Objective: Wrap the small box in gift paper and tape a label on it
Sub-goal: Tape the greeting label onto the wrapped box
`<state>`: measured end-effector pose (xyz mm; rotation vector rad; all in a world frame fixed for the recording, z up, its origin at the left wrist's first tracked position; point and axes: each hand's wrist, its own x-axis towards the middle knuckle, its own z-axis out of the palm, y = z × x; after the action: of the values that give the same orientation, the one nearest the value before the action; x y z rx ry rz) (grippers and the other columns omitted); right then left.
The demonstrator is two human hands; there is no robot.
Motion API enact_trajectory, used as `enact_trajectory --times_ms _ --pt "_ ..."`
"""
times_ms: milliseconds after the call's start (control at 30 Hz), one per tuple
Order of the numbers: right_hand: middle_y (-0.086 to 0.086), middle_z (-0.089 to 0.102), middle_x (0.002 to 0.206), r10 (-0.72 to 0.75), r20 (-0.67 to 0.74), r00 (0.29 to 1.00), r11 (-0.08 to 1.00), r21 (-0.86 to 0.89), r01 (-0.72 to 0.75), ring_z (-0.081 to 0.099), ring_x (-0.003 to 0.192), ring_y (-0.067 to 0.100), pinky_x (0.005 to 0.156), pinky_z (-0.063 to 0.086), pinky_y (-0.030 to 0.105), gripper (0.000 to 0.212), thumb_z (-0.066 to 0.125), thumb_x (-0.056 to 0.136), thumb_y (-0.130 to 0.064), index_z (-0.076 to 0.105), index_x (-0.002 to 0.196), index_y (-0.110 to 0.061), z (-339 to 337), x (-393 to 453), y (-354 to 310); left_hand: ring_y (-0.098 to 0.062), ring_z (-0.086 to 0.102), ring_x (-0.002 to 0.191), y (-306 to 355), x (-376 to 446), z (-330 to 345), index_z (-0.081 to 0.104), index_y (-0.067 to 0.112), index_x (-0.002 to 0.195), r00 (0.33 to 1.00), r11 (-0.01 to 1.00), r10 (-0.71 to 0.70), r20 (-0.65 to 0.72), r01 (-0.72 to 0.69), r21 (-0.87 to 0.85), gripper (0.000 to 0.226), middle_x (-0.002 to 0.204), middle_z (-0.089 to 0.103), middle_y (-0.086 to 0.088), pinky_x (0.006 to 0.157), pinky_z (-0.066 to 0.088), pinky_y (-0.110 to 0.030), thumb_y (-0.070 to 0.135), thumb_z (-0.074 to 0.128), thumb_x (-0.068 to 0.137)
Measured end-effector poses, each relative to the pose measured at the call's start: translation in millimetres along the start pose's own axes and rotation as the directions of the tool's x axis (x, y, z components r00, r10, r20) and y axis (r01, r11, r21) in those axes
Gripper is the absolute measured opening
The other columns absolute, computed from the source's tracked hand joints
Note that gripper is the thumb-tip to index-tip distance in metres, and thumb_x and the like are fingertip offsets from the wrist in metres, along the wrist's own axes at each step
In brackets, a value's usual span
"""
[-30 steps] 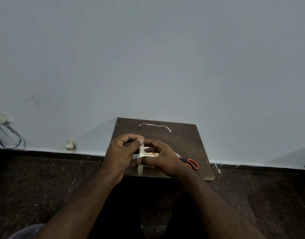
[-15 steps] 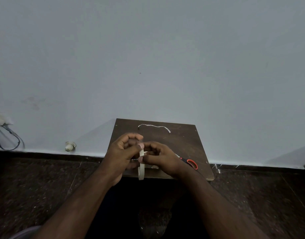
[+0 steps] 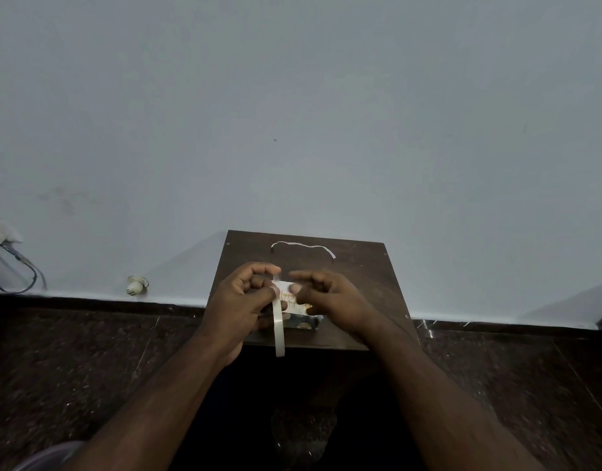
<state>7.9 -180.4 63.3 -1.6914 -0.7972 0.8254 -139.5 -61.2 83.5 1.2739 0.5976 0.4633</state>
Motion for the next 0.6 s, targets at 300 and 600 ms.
enact_trajectory --times_ms 300,600 --pt "0.008 0.065 0.086 0.142 -0.408 0.902 0.524 -0.742 -0.418 0.063 0.094 0.034 0.065 0.038 0.030 0.022 0.062 0.093 -0.027 0.052 0.076 -0.017 -76 -8 77 -0.027 0.076 0.087 -3 1 -1 0.073 0.023 0.102 0.997 0.996 -0.062 -0.045 0.065 0.065 0.027 0.086 0.072 -0.002 0.078 0.062 -0.052 -0.001 0.062 0.095" --pt "0.013 0.070 0.104 0.126 -0.393 0.911 0.411 -0.815 -0.408 0.065 0.100 0.035 0.076 0.051 0.036 0.019 0.057 0.093 -0.032 0.065 0.101 -0.016 -81 -5 101 -0.024 0.076 0.082 -3 1 -2 0.073 0.023 0.103 0.996 0.994 -0.071 -0.048 0.075 0.077 0.027 0.084 0.073 -0.001 0.080 0.061 -0.054 -0.001 0.063 0.095"
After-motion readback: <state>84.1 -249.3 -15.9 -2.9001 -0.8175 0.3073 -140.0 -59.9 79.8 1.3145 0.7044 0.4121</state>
